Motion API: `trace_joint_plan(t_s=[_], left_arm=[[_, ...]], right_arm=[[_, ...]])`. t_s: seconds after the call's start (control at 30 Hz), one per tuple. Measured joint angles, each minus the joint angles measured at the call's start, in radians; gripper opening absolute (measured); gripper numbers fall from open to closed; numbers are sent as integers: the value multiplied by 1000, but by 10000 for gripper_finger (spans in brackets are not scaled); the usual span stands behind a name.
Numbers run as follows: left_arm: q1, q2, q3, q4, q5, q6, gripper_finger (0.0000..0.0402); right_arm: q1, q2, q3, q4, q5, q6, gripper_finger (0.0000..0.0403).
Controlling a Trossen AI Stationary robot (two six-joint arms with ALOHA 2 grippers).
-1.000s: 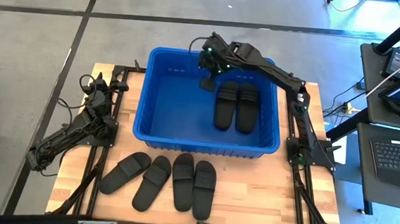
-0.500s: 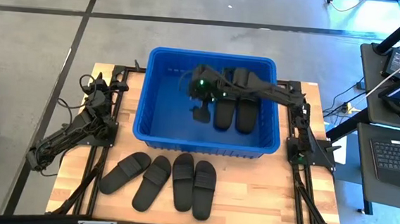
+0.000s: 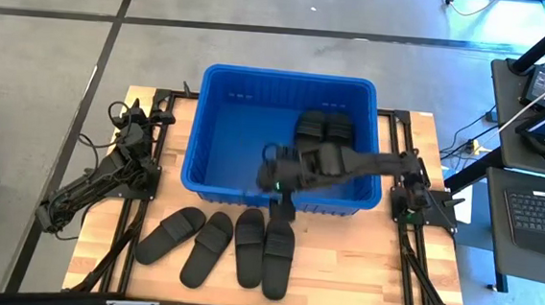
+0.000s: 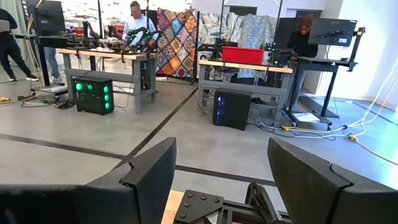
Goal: Pick and place slides into bin
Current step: Put the black slide in the blue bin
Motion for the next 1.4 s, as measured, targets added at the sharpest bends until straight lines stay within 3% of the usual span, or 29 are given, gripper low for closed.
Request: trace_joint_plan(t_s=[0.2, 0.57, 0.8, 1.23, 1.4], left_arm=[[0, 0, 0, 0, 0, 0, 248], [0, 0, 0, 0, 0, 112, 248], [0, 0, 0, 0, 0, 112, 248], [0, 0, 0, 0, 0, 111, 248], [0, 0, 0, 0, 0, 111, 248]], right_arm=[[159, 0, 0, -6, 47, 176, 332], [388, 28, 0, -1, 351, 414, 332], [438, 129, 0, -2, 364, 439, 332], [434, 342, 0, -16, 363, 443, 332], [427, 366, -1, -18, 361, 440, 332]])
